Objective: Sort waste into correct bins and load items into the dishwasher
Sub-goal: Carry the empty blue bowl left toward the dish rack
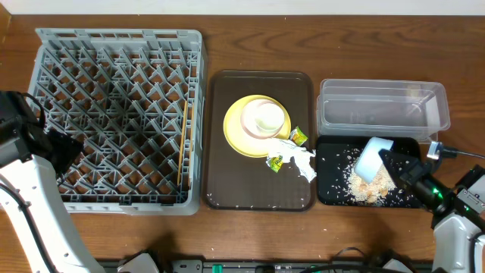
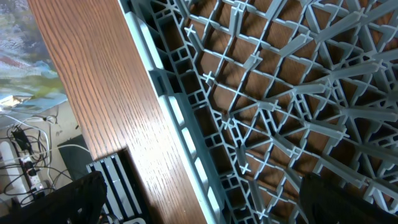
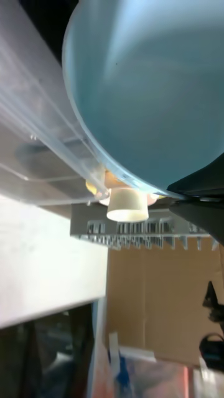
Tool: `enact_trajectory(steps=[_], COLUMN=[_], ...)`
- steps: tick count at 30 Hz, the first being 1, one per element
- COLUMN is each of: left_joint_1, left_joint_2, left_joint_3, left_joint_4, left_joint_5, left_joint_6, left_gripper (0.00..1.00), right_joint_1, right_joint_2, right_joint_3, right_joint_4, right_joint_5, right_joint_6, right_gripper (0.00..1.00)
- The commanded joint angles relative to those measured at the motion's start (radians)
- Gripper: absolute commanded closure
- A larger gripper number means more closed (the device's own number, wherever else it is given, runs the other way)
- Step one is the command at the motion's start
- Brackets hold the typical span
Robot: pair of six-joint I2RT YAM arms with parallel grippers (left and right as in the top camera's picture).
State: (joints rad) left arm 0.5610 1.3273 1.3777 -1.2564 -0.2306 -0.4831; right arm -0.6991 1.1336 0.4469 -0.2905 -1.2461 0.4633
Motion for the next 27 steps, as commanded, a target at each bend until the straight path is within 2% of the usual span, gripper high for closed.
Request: enact_trajectory(steps=[1,4,8,12,16,19,22,27], left_joint_1=[0.005,0.005,0.005,0.005,0.005,0.005,0.005,0.005], left_joint_2=[-0.003,-0.003,-0.003,-0.003,-0.003,-0.003,-0.003,-0.003], left_joint_3=[0.001,0.001,0.001,0.001,0.001,0.001,0.001,0.001], left_joint_4=[-0.004,-0.004,-0.004,-0.004,-0.004,-0.004,-0.004,-0.004], left_joint_5=[0.003,0.003,0.003,0.003,0.003,0.003,0.003,0.003], left_joint_6=[-0.013,-0.013,-0.013,-0.013,-0.013,-0.013,-0.013,-0.013], left_gripper=[0.00,0.00,0.00,0.00,0.00,0.00,0.00,0.00], right_joint_1=[0.054,0.127,0.281,0.529,0.790,0.976,1.123,1.303], right_joint_2=[-0.059,-0.107,-0.137,-0.105,-0.021,0.078,0.193,0.375], right_joint_3=[0.027,0.098,0.295,0.550,0.721,0.813,0.862,0.868], right_joint_4=[0.002,-0.039,-0.217,-0.447,-0.511,-0.489,-0.398,-0.045], right_joint_5=[0.116,0.182,0.344,0.600,0.718,0.764,0.755,0.582], right_joint_6=[0.050,0.087,0.072,-0.014,-0.031,-0.023,-0.019,-0.013], right_gripper=[0.99,0.98,0.98,0.99,0.99,0.99,0.99,0.99])
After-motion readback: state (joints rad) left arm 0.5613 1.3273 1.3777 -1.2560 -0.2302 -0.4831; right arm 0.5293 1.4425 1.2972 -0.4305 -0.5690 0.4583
